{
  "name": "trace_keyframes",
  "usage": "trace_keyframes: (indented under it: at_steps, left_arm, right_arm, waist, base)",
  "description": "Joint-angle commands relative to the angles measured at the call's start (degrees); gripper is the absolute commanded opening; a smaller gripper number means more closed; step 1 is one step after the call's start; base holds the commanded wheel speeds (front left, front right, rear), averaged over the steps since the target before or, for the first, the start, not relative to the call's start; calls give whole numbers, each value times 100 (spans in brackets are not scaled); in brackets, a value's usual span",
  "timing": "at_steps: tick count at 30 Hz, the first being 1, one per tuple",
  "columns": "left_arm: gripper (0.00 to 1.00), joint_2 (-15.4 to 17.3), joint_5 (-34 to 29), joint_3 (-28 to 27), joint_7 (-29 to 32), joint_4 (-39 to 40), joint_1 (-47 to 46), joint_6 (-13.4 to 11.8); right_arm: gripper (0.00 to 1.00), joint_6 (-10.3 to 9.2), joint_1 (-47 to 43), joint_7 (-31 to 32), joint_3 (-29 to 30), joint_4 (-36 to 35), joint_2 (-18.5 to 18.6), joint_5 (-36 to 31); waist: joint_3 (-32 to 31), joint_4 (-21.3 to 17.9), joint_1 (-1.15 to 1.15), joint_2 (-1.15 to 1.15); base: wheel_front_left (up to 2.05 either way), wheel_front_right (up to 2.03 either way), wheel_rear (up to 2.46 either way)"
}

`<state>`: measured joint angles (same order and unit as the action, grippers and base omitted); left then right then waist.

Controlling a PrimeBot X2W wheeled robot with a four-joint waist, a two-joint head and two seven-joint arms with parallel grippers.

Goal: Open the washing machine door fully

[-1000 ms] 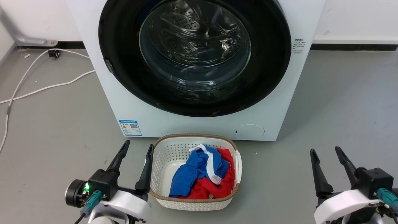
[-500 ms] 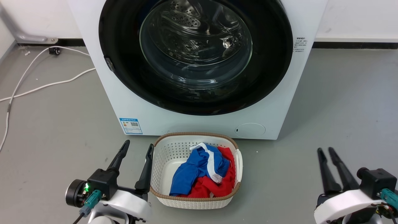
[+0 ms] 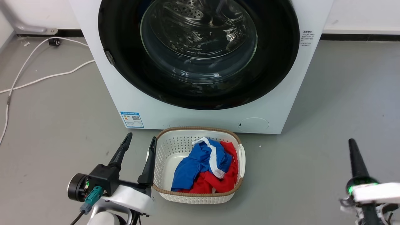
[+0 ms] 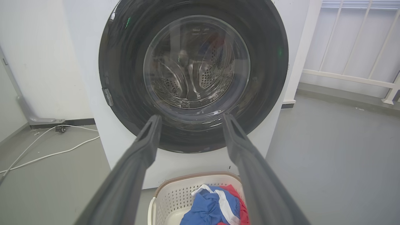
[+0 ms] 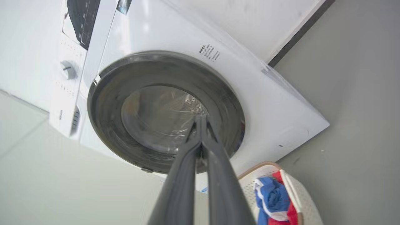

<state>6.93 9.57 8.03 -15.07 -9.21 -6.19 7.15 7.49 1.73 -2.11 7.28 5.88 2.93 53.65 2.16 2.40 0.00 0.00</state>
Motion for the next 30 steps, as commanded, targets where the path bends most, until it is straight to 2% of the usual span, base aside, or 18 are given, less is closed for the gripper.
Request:
trace_keyframes:
  at_steps: [1,5,8,12,19,24,30]
  left_arm:
    - [100,-7,-29,-6,-15,49,-68,22]
    - [100,-36,-31,-8,-15,145,-157,19]
    - [100,-61,-57,13,-15,220,-251,24]
    - [100,-94,-103,76,-15,279,-407,28]
    - [100,-155,-169,199,-15,391,-707,34]
    - [100,-215,-223,288,-15,488,-942,36]
    - [100,-265,-215,454,-15,558,-1133,37]
  right_arm:
    - [0,0,204,70,115,156,-9,925]
    - [0,0,677,363,432,426,-8,2381]
    - [0,0,1106,679,727,699,74,3018]
    - [0,1,1805,1051,969,1185,348,3539]
    - [0,1,3051,1609,979,2169,1019,3815]
    - [0,1,4153,2186,584,3019,1526,3647]
    - [0,1,5386,2632,150,3972,1890,3318]
  waist:
    - [59,2,0,0]
    - [258,-4,0,0]
    - [484,16,0,0]
    - [812,87,0,0]
    - [1260,239,0,0]
    - [1579,354,0,0]
    - [1860,480,0,0]
  base:
    - [0,0,0]
    - [0,0,0]
    - [0,0,0]
    - [0,0,0]
    - [0,0,0]
    - [0,0,0]
    - [0,0,0]
